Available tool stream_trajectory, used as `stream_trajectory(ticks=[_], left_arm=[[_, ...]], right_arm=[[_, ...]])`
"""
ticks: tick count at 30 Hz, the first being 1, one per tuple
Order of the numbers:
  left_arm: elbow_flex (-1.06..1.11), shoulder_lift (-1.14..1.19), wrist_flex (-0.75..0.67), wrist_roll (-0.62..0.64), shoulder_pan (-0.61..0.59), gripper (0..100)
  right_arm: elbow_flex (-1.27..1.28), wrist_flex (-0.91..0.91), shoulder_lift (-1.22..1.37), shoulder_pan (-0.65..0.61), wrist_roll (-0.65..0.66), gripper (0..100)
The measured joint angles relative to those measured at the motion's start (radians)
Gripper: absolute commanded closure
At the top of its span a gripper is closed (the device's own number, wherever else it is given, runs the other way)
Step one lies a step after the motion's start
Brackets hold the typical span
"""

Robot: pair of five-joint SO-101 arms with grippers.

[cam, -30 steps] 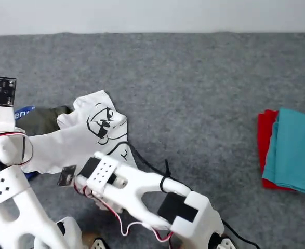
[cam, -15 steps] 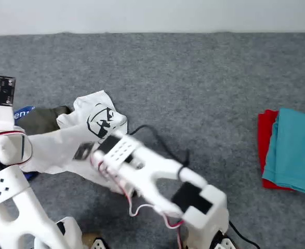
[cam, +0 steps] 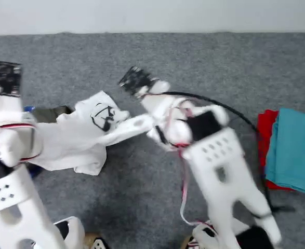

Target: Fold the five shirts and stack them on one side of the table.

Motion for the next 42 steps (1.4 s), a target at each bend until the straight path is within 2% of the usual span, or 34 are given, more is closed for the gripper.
stream_trajectory(ticks=[5,8,17,24,36,39,42], left_arm=[[-0.006,0.000,0.011,0.000,0.157,99],[-0.023,0.000,0.014,0.003,0.201,99],[-0.232,0.000,0.046,0.009,0.222,99],[-0.272,-0.003,0.075,0.009,0.222,99],[0.072,-0.003,0.126,-0.011,0.393,99],[0.081,-0.003,0.126,-0.035,0.397,99],[0.017,-0.003,0.126,-0.040,0.353,99]], right_arm=[[-0.100,-0.037,-0.124,0.084,0.061,98.9],[-0.153,-0.044,-0.169,0.147,0.100,98.9],[-0.299,-0.044,-0.238,0.341,0.152,98.9],[-0.288,-0.044,-0.250,0.390,0.152,98.9],[-0.043,-0.120,-0.249,0.427,0.152,98.9],[-0.043,-0.160,-0.249,0.454,0.152,98.9],[-0.041,-0.175,-0.262,0.494,0.152,98.9]])
